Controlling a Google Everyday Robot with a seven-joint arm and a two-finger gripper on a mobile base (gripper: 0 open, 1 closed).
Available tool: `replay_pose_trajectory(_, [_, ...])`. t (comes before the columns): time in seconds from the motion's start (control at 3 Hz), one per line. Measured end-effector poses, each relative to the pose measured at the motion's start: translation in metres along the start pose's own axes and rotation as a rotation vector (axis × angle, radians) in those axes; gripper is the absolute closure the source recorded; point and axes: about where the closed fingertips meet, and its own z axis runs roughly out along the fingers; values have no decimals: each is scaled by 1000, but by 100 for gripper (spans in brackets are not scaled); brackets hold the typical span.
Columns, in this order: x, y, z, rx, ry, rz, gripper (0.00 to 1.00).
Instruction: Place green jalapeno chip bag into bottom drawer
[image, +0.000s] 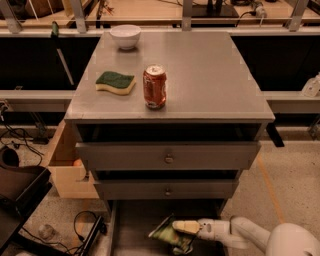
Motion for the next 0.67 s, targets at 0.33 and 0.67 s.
replay_pose_trajectory(0.33, [0, 0, 2, -3, 2, 1, 0])
replay_pose_trajectory(0.67, [0, 0, 2, -3, 2, 1, 0])
